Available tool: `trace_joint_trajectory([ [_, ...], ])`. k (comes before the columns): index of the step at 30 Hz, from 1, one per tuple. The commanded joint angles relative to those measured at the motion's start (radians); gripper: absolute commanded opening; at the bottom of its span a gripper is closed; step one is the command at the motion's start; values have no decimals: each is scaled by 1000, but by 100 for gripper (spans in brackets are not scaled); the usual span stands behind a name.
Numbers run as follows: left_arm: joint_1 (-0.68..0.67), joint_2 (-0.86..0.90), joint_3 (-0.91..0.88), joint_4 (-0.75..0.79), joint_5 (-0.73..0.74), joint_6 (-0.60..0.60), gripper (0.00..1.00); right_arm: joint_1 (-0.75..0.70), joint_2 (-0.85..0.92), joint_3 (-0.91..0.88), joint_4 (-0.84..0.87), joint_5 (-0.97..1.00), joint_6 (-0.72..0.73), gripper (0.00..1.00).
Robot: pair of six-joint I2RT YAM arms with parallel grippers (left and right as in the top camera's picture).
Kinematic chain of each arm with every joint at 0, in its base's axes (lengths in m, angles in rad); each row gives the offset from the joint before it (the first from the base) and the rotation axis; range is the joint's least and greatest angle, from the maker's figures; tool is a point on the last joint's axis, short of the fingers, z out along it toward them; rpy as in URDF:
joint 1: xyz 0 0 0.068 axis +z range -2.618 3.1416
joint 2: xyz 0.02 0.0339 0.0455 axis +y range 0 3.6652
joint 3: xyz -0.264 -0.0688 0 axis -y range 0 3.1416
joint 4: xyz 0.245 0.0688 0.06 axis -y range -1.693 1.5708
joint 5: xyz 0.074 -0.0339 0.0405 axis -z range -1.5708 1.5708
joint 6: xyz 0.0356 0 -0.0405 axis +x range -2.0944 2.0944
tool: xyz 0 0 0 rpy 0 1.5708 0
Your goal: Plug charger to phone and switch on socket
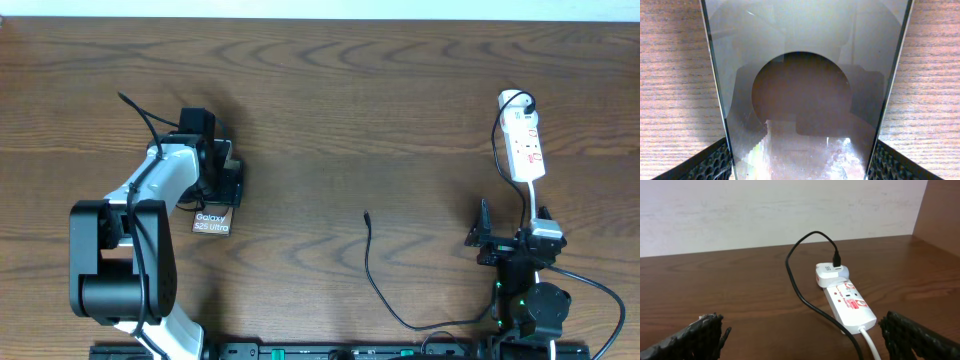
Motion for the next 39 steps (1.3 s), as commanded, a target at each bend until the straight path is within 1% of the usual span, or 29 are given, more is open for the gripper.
trace_joint_trajectory([
  [1, 0, 17, -36, 5, -9, 13, 8, 9, -6, -1, -4, 11, -12, 99],
  [11, 0, -8, 0, 0, -8, 13, 8, 9, -6, -1, -4, 11, -12, 99],
  [17, 0, -59, 16, -3, -8, 13, 7, 9, -6, -1, -4, 11, -12, 99],
  [27, 0, -198, 19, -6, 9, 12, 7, 9, -6, -1, -5, 11, -12, 99],
  [29, 0, -222, 19, -9, 48, 12, 8, 9, -6, -1, -4, 11, -12, 99],
  [30, 0, -244, 19, -8, 112, 11, 7, 9, -6, -1, -4, 11, -12, 99],
  [33, 0, -270, 20, -2, 223, -16, 8, 9, -6, -1, -5, 11, -12, 99],
  [36, 0, -293, 20, 17, 355, -70, 8, 9, -6, -1, -4, 11, -12, 99],
  [37, 0, -304, 20, 37, 440, -124, 7, 9, -6, -1, -4, 11, -12, 99],
  [39, 0, -311, 20, 69, 529, -216, 7, 9, -6, -1, -5, 11, -12, 99],
])
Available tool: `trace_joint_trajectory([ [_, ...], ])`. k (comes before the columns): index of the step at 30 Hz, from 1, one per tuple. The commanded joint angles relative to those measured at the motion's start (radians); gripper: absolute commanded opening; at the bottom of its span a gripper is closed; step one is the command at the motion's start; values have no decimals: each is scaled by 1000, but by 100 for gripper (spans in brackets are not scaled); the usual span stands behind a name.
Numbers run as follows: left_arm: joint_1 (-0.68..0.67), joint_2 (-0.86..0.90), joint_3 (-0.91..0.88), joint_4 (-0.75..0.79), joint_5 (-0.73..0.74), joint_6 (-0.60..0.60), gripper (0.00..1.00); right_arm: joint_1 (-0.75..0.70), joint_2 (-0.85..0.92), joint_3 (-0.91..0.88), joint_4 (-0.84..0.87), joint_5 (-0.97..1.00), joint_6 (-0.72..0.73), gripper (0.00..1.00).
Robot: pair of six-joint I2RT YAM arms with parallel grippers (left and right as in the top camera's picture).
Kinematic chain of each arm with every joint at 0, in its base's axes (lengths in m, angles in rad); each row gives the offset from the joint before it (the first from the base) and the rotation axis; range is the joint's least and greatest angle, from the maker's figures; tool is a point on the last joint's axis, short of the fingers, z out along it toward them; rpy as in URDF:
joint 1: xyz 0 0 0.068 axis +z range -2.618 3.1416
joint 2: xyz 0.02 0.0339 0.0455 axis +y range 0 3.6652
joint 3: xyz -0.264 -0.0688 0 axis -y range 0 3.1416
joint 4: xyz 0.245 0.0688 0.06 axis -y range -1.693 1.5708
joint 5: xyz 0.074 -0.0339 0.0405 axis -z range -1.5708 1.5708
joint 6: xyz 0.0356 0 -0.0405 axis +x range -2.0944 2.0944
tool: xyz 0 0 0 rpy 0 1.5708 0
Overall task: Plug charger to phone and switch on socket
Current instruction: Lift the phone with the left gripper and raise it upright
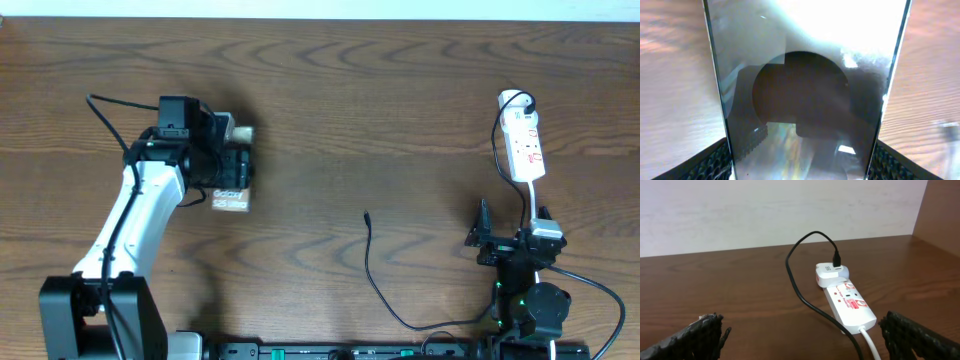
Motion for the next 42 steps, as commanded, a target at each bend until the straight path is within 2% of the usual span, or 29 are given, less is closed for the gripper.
trace_joint_trajectory([
  [1, 0, -39, 20, 57, 267, -210, 8, 9, -6, -1, -5, 11, -12, 99],
  [4, 0, -39, 19, 102, 343, -394, 7, 9, -6, -1, -5, 11, -12, 99],
  [5, 0, -39, 20, 145, 412, -509, 7, 9, -6, -1, -4, 11, -12, 99],
  [7, 0, -39, 19, 219, 514, -605, 8, 9, -6, -1, -4, 11, -12, 99],
  [8, 0, -39, 20, 307, 613, -713, 8, 9, -6, -1, -4, 11, -12, 99],
  [22, 0, -39, 19, 725, 1001, -1470, 7, 9, -6, -1, -4, 11, -12, 99],
  [27, 1, -39, 19, 804, 1069, -1680, 8, 9, -6, -1, -5, 11, -12, 99],
  [34, 2, -39, 19, 806, 1073, -1935, 7, 9, -6, -1, -4, 11, -12, 99],
  [42, 2, -39, 19, 843, 1059, -2058, 8, 9, -6, -1, -5, 11, -12, 99],
])
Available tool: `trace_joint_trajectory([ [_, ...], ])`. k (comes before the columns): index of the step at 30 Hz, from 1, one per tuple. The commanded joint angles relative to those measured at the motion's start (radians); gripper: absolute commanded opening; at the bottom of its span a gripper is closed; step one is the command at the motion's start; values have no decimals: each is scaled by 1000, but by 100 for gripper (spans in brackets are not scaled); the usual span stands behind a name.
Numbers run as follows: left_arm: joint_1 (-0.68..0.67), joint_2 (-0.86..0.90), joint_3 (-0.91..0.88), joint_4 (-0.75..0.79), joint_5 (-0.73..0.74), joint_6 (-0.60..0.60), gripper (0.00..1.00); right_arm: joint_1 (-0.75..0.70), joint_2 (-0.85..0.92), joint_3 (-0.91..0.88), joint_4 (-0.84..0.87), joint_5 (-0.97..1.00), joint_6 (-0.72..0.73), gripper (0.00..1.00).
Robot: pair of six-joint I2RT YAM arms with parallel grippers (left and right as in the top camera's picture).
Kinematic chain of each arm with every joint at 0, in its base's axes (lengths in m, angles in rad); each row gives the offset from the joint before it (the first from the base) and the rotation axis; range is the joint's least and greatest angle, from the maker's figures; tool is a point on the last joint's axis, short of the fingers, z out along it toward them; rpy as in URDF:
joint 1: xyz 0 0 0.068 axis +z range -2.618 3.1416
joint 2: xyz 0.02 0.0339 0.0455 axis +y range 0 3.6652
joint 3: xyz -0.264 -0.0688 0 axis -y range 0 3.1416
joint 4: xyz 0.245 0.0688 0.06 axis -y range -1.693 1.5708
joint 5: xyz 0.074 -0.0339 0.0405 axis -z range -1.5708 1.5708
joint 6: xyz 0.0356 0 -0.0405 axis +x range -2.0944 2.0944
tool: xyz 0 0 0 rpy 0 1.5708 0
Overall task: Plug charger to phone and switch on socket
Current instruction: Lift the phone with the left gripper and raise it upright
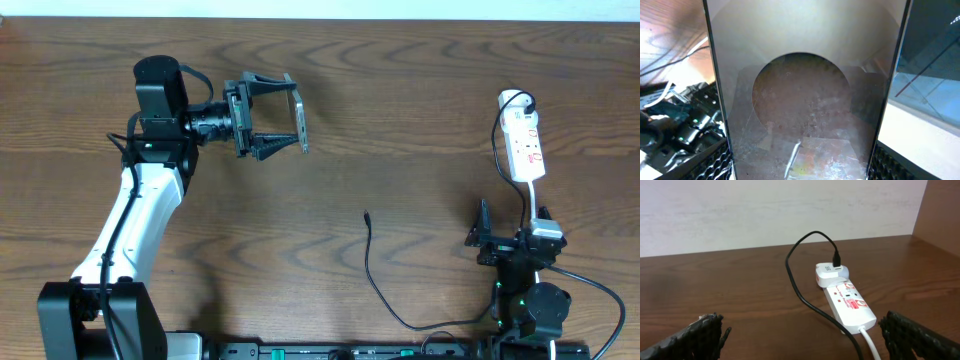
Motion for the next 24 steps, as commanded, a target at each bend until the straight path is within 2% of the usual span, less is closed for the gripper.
trace_joint_trajectory([
  [1, 2, -24, 20, 19, 35, -88, 7, 9, -6, -1, -4, 11, -12, 99],
  [24, 2, -24, 20, 19, 13, -88, 7, 9, -6, -1, -4, 11, -12, 99],
])
